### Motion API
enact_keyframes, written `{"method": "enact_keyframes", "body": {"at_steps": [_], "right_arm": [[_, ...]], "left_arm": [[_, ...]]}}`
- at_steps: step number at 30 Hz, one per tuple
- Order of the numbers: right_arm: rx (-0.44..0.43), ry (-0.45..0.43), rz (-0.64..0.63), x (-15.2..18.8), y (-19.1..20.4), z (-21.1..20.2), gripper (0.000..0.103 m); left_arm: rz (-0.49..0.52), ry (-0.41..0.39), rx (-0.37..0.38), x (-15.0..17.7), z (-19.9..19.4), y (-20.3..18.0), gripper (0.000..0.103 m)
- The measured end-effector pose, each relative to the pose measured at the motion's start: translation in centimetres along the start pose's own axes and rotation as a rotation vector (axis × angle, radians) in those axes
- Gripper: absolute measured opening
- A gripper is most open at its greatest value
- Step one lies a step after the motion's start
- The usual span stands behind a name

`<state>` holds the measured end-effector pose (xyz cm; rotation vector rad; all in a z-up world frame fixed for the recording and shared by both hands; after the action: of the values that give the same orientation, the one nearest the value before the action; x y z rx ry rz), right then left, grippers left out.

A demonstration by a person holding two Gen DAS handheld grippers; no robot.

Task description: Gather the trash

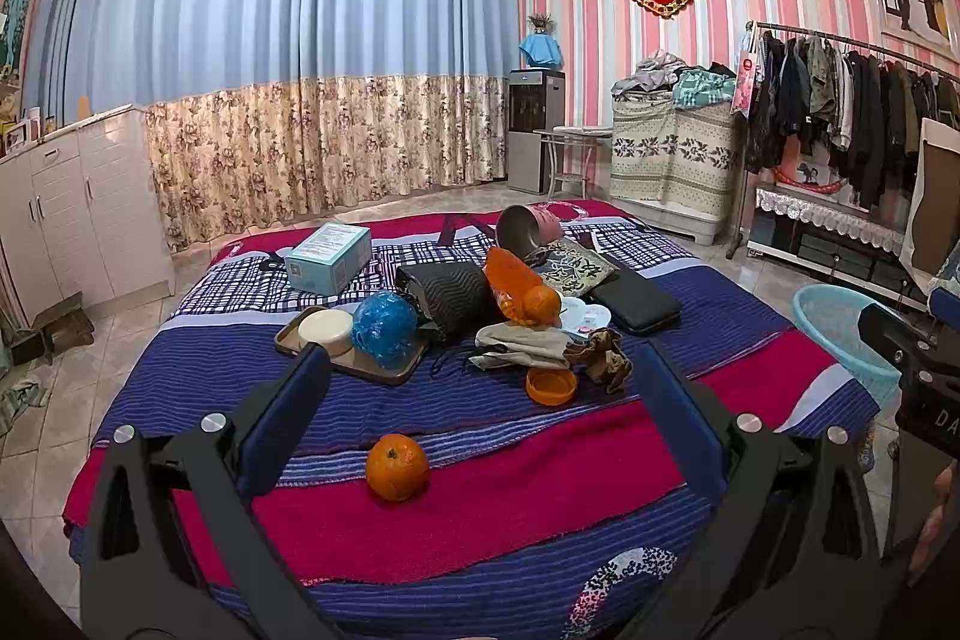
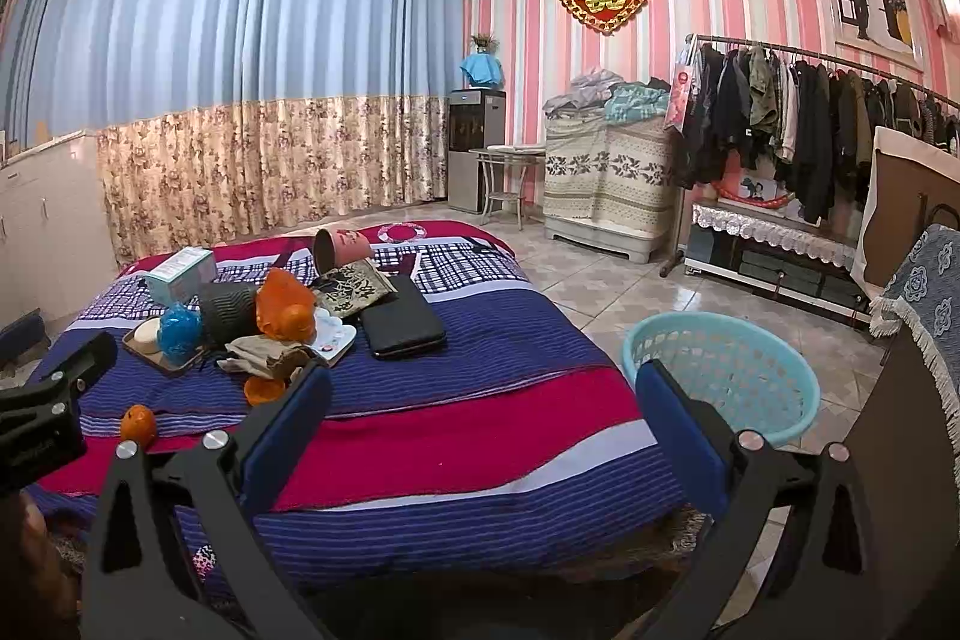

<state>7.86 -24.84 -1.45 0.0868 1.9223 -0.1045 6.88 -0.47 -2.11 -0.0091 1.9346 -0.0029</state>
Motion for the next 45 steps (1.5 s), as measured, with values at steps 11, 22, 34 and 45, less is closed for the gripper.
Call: {"method": "enact_keyframes", "body": {"at_steps": [11,22,34,45], "right_arm": [[0.0,-0.002,0.001,0.02,0.03,-0.09,0.099],[0.0,-0.005,0.002,0.17,0.3,-0.04,0.099],[-0.001,-0.004,0.005,0.21,0.26,-0.06,0.099],[-0.005,-0.005,0.008,0.28,0.38,-0.02,0.099]], "left_arm": [[0.002,0.001,0.0,0.01,0.0,-0.05,0.098],[0.002,0.002,-0.001,0.03,-0.04,-0.1,0.098],[0.004,0.004,0.0,0.63,0.49,0.26,0.098],[0.009,0.007,-0.004,0.95,0.39,0.51,0.098]]}}
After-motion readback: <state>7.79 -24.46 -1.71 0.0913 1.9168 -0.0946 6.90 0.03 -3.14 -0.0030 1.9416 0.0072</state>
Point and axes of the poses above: each gripper's, at about its wrist camera, not at the fingertips, and z roughly the way its jaws point, y to its left, x to its underside, the point moved 8 cm from there along z, roughly the way its jaws point, and after that the axes turned 1 degree about -z, right-handed, at the moved point
